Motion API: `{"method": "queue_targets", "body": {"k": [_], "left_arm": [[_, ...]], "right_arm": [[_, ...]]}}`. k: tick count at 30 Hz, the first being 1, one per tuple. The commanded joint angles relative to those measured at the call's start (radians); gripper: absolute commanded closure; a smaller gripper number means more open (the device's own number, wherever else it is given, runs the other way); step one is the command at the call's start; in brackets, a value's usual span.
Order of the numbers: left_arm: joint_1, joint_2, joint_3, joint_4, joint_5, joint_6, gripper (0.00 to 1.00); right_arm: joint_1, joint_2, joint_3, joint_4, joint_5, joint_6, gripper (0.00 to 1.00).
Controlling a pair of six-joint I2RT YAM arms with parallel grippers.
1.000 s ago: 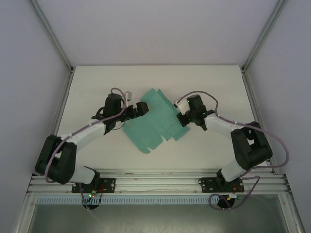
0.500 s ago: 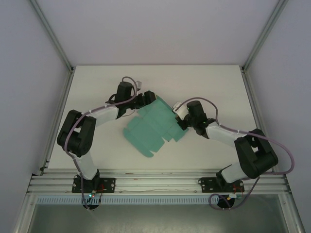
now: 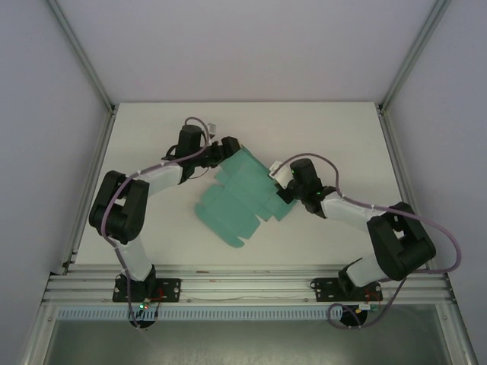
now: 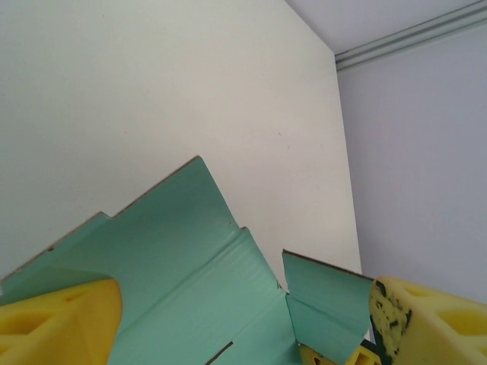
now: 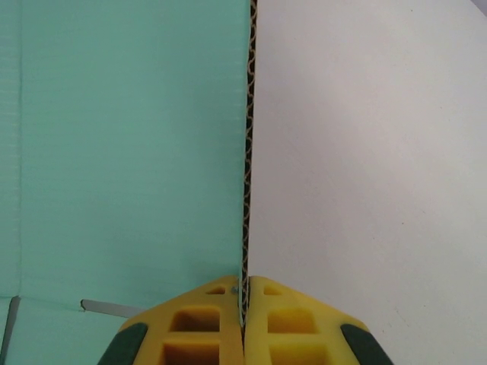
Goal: Assemble paper box
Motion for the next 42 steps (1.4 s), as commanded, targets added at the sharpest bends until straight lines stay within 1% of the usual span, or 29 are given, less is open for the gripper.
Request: {"method": "queue_targets", "body": {"k": [1, 3, 5, 7, 9, 13, 16, 18, 20, 22, 23, 27, 31, 34, 39, 41, 42], "left_arm": [[0.0, 0.0, 0.032, 0.011, 0.016, 0.005, 0.16], [-0.007, 0.018, 0.074, -0.066, 0.01, 0.043, 0.16], [-0.011, 0.032, 0.097, -0.102, 0.006, 0.057, 0.16], [-0.01, 0.032, 0.093, -0.085, 0.018, 0.054, 0.16], [-0.009, 0.026, 0.084, -0.058, 0.027, 0.039, 0.14], [-0.009, 0.013, 0.092, -0.046, 0.042, 0.036, 0.03], [-0.009, 0.01, 0.103, -0.048, 0.052, 0.037, 0.03], [-0.013, 0.017, 0.121, -0.07, 0.055, 0.045, 0.14], [-0.02, 0.029, 0.141, -0.11, 0.052, 0.064, 0.31], [-0.029, 0.04, 0.149, -0.139, 0.054, 0.081, 0.44], [-0.033, 0.041, 0.144, -0.142, 0.056, 0.084, 0.49], [-0.049, 0.028, 0.115, -0.168, 0.05, 0.122, 0.56], [-0.076, 0.003, 0.092, -0.237, 0.019, 0.188, 0.72], [-0.097, -0.011, 0.071, -0.244, 0.016, 0.213, 0.73], [-0.128, 0.005, 0.088, -0.249, 0.01, 0.227, 0.72], [-0.138, 0.017, 0.101, -0.234, 0.02, 0.226, 0.64], [-0.143, 0.024, 0.109, -0.231, 0.016, 0.22, 0.63]], "right_arm": [[0.01, -0.028, -0.014, 0.013, 0.022, -0.022, 1.0], [0.016, -0.032, -0.012, 0.008, 0.024, -0.026, 1.0], [0.02, -0.035, -0.011, 0.007, 0.029, -0.031, 1.0], [0.019, -0.035, -0.01, 0.007, 0.041, -0.03, 1.0], [0.019, -0.034, -0.011, 0.006, 0.049, -0.03, 1.0], [0.02, -0.032, -0.012, 0.004, 0.05, -0.02, 1.0], [0.018, -0.034, -0.012, 0.007, 0.058, -0.013, 1.0], [0.019, -0.034, -0.009, 0.009, 0.062, -0.007, 1.0], [0.019, -0.036, -0.007, 0.015, 0.061, 0.001, 1.0], [0.019, -0.042, -0.007, 0.025, 0.065, 0.008, 1.0], [0.02, -0.044, -0.007, 0.028, 0.069, 0.011, 1.0], [0.021, -0.049, 0.001, 0.035, 0.096, 0.029, 1.0], [0.02, -0.059, 0.0, 0.056, 0.093, 0.034, 1.0], [0.02, -0.055, 0.01, 0.05, 0.082, 0.038, 1.0], [0.021, -0.048, 0.009, 0.061, 0.056, 0.032, 1.0], [0.021, -0.045, 0.014, 0.048, 0.049, 0.021, 1.0], [0.023, -0.043, 0.016, 0.04, 0.047, 0.017, 1.0]]}}
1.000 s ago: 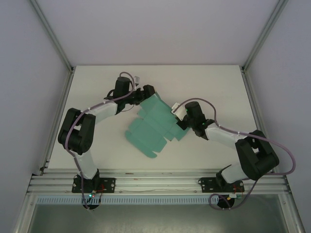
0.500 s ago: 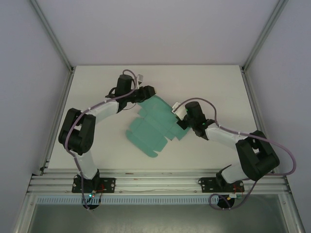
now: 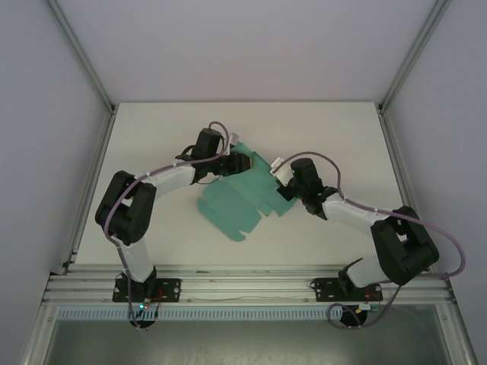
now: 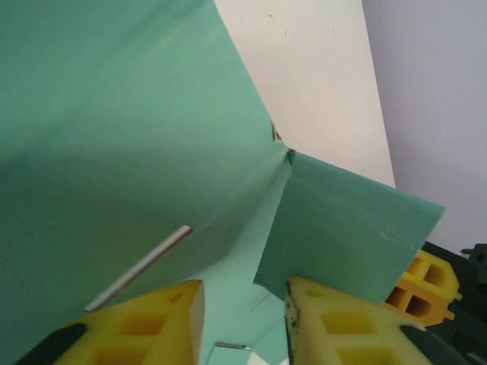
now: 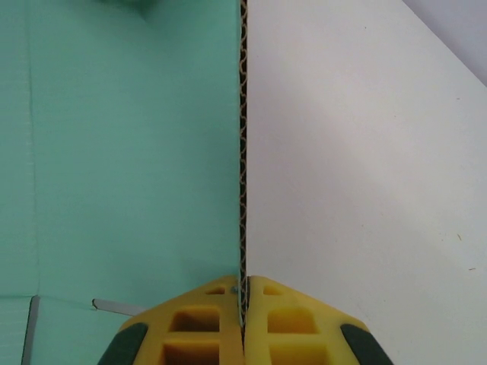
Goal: Assemble paper box
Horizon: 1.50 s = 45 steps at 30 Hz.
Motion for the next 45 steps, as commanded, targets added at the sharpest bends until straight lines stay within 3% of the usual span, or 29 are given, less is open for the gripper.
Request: {"method": "queue_targets", "body": {"k": [1, 6, 7, 12, 18, 23, 25, 28, 32, 40, 45], "left_arm": [[-0.015, 0.014, 0.038, 0.01, -0.009, 0.014, 0.63], [-0.028, 0.042, 0.065, 0.044, -0.015, -0.03, 0.62], [-0.029, 0.044, 0.067, 0.048, -0.018, -0.04, 0.54], [-0.034, 0.05, 0.075, 0.039, -0.029, -0.065, 0.5], [-0.033, -0.042, 0.026, -0.047, -0.086, 0.019, 0.46], [0.002, -0.206, -0.091, -0.148, -0.214, 0.116, 0.25], [0.037, -0.27, -0.14, -0.18, -0.278, 0.131, 0.11], [0.109, -0.337, -0.22, -0.205, -0.334, 0.139, 0.0], [0.166, -0.37, -0.275, -0.234, -0.434, 0.17, 0.0], [0.216, -0.284, -0.273, -0.214, -0.565, 0.161, 0.0], [0.219, -0.217, -0.263, -0.173, -0.501, 0.199, 0.02]], "right_arm": [[0.012, -0.009, 0.021, 0.009, -0.022, -0.011, 1.0], [0.073, -0.001, 0.021, 0.006, 0.056, -0.07, 1.0], [0.087, 0.003, 0.022, 0.004, 0.079, -0.086, 1.0], [0.116, 0.016, 0.02, 0.01, 0.136, -0.112, 1.0], [0.112, -0.012, -0.001, 0.041, 0.178, -0.09, 1.0], [0.081, -0.037, -0.013, 0.027, 0.157, -0.08, 1.0], [0.068, -0.044, -0.026, 0.037, 0.134, -0.087, 1.0], [0.05, -0.048, -0.03, 0.04, 0.094, -0.09, 1.0], [0.037, -0.048, -0.019, 0.021, 0.05, -0.085, 1.0], [0.031, -0.038, -0.004, -0.001, 0.016, -0.078, 1.0], [0.027, -0.038, -0.001, 0.002, 0.013, -0.066, 1.0]]}}
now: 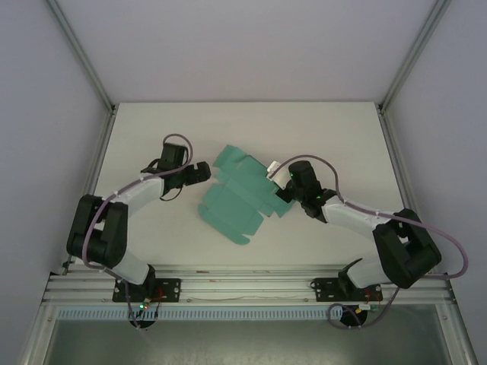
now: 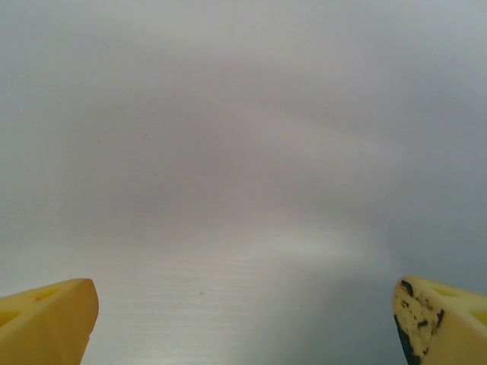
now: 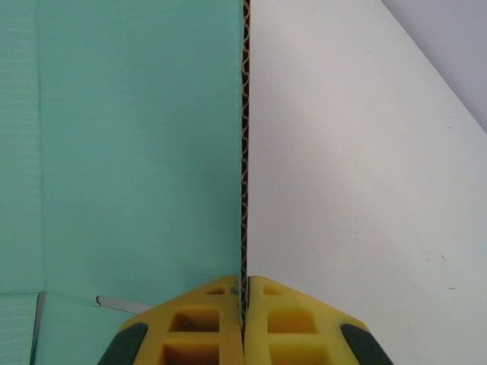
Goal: Assemble paper box
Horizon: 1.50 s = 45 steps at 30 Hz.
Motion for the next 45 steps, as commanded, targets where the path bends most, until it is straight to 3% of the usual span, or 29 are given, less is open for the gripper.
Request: {"method": "queue_targets", "body": {"k": [1, 9, 20, 23, 28, 38, 45], "left_arm": [[0.002, 0.035, 0.006, 0.049, 0.028, 0.038, 0.03], [0.0, 0.002, -0.119, 0.286, 0.327, 0.054, 0.06], [-0.054, 0.085, -0.117, 0.478, 0.521, -0.011, 0.11], [-0.059, 0.121, -0.113, 0.534, 0.588, -0.051, 0.21], [-0.059, 0.148, -0.127, 0.56, 0.609, -0.068, 0.49], [-0.069, 0.164, -0.168, 0.623, 0.629, -0.072, 0.74], [-0.078, 0.166, -0.171, 0.579, 0.611, -0.033, 0.96]], "right_arm": [[-0.009, -0.013, 0.017, -0.006, -0.015, 0.014, 1.0], [-0.012, 0.01, 0.029, -0.001, -0.029, 0.025, 1.0], [-0.011, 0.041, 0.059, -0.012, -0.082, 0.025, 1.0], [-0.012, 0.041, 0.059, -0.007, -0.084, 0.029, 1.0], [-0.013, 0.03, 0.048, 0.013, -0.094, 0.035, 1.0], [-0.016, 0.011, 0.036, 0.051, -0.126, 0.048, 1.0], [-0.016, -0.007, 0.035, 0.058, -0.138, 0.053, 1.0]]}}
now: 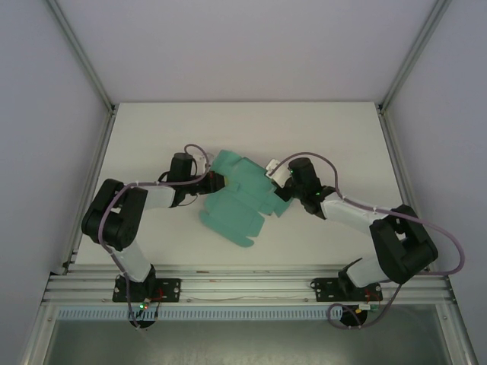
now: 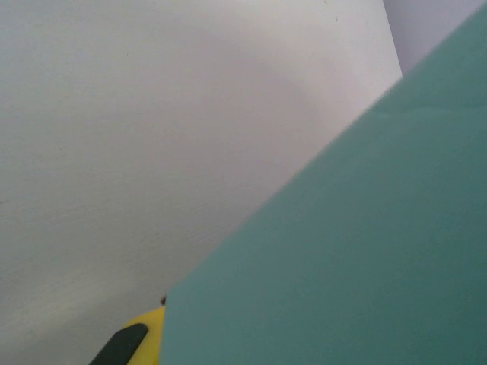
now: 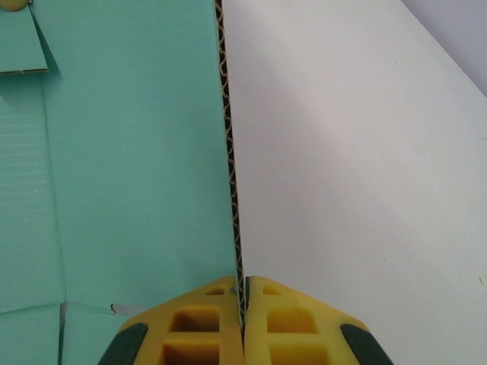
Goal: Assemble paper box
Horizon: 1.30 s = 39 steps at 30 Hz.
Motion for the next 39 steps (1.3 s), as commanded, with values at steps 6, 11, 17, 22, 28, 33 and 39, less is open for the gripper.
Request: {"method": "queue_targets", "body": {"k": [6, 11, 17, 22, 28, 33, 39], "left_arm": [[-0.046, -0.007, 0.015, -0.102, -0.075, 0.083, 1.0], [-0.049, -0.049, 0.019, -0.151, -0.136, 0.075, 0.62], [-0.047, -0.171, 0.013, -0.246, -0.234, 0.071, 0.13], [-0.038, -0.319, 0.036, -0.403, -0.383, 0.083, 0.0], [0.016, -0.457, 0.08, -0.529, -0.605, 0.045, 0.0], [0.11, -0.413, 0.146, -0.559, -0.685, -0.017, 0.0], [0.138, -0.225, 0.257, -0.516, -0.672, -0.016, 0.0]], "right_arm": [[0.003, -0.04, 0.011, 0.045, -0.026, 0.007, 1.0], [0.009, -0.031, 0.047, -0.007, 0.063, -0.086, 1.0], [0.072, 0.012, 0.048, 0.053, 0.305, -0.291, 1.0], [0.12, 0.039, -0.001, 0.275, 0.409, -0.443, 1.0], [0.168, 0.122, -0.052, 0.553, 0.49, -0.697, 1.0], [0.189, 0.257, -0.046, 0.707, 0.556, -0.913, 1.0], [0.191, 0.374, -0.068, 0.911, 0.55, -1.008, 1.0]]}}
